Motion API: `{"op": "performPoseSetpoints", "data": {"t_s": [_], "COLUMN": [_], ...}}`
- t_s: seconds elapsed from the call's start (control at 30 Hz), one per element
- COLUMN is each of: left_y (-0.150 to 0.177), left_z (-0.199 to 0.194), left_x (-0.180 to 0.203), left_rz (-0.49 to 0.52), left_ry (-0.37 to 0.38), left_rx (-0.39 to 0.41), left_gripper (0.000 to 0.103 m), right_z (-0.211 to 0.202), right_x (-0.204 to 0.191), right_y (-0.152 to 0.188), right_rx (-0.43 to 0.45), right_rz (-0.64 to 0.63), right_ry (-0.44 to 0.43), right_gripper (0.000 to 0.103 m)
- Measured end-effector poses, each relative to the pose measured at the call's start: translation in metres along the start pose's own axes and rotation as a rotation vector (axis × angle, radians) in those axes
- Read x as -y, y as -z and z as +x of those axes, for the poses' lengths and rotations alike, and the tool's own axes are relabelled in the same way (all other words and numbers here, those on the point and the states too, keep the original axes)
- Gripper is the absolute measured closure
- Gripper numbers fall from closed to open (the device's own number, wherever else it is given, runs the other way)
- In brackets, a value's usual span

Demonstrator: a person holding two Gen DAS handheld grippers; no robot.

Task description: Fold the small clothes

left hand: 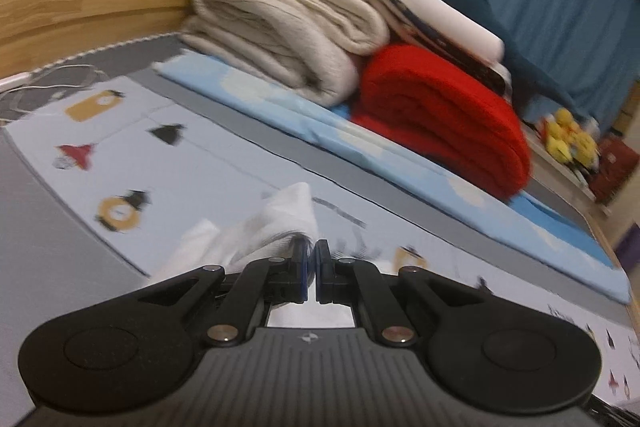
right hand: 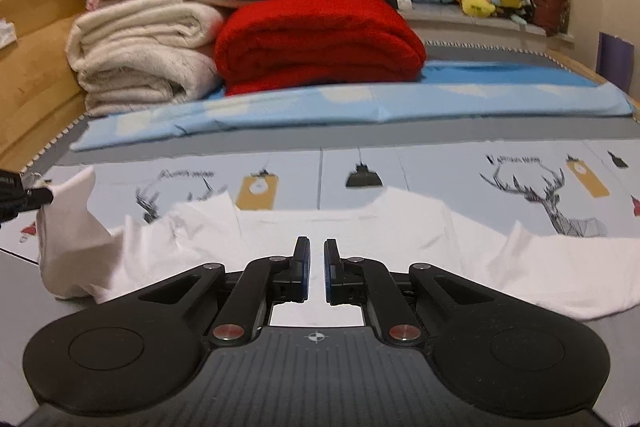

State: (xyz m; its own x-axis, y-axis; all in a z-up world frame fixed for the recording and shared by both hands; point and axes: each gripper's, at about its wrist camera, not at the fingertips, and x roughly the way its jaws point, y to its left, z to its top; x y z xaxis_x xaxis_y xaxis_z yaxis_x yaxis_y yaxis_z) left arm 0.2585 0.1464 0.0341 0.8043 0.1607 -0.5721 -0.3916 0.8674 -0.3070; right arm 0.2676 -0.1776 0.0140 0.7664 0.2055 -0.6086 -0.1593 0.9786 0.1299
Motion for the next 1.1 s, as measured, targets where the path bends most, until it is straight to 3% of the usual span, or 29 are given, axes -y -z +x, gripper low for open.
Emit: {"op": "performPoseSetpoints", "data": {"t_s": [0.13,0.2,0.23,0.27,0.37,0.47,0.57,0.7,0.83,1.0,1.07,1.1], "left_y": [0.021,0.033,0.039,0.042,0.030,0.008,-0.003,0.008,0.034,0.059,0.063,0.063], "left_z": [0.017,0.032,0.042,0.047,0.061,0.079,0.098,0.122,0.147,0.161,0.161,0.161], "left_x": [0.047,0.068,0.077,0.079,0.062,0.025,0.003,-0.009,-0.005,0.006,0.005,0.006], "left_rz": [0.101,0.155,0.178,0.186,0.115,-0.016,-0.074,-0.124,-0.123,-0.035,-0.037,-0.035], "left_ry": [0.139,0.279,0.359,0.390,0.309,0.223,0.155,0.138,0.180,0.150,0.158,0.170], "left_rx": [-0.078,-0.200,-0.289,-0.331,-0.310,-0.292,-0.326,-0.443,-0.595,-0.651,-0.640,-0.638], "left_gripper": [0.100,0.098,0.092,0.090,0.076,0.076,0.076,0.076,0.076,0.076,0.076,0.079], "right_z": [0.015,0.024,0.028,0.034,0.046,0.052,0.058,0.065,0.071,0.076,0.076,0.076], "right_x": [0.007,0.011,0.014,0.017,0.026,0.032,0.033,0.027,0.013,-0.006,-0.012,-0.015], "right_y": [-0.008,-0.012,-0.014,-0.016,-0.021,-0.025,-0.024,-0.021,-0.017,-0.014,-0.013,-0.013], "right_rx": [-0.021,-0.028,-0.034,-0.045,-0.071,-0.078,-0.096,-0.126,-0.162,-0.212,-0.225,-0.233], "right_rz": [0.032,0.037,0.045,0.059,0.103,0.125,0.123,0.109,0.055,-0.023,-0.045,-0.060], "right_ry": [0.012,0.028,0.032,0.036,0.040,0.034,0.020,-0.014,-0.079,-0.177,-0.212,-0.227], "right_gripper": [0.096,0.096,0.095,0.095,0.095,0.095,0.095,0.095,0.095,0.095,0.090,0.083]}}
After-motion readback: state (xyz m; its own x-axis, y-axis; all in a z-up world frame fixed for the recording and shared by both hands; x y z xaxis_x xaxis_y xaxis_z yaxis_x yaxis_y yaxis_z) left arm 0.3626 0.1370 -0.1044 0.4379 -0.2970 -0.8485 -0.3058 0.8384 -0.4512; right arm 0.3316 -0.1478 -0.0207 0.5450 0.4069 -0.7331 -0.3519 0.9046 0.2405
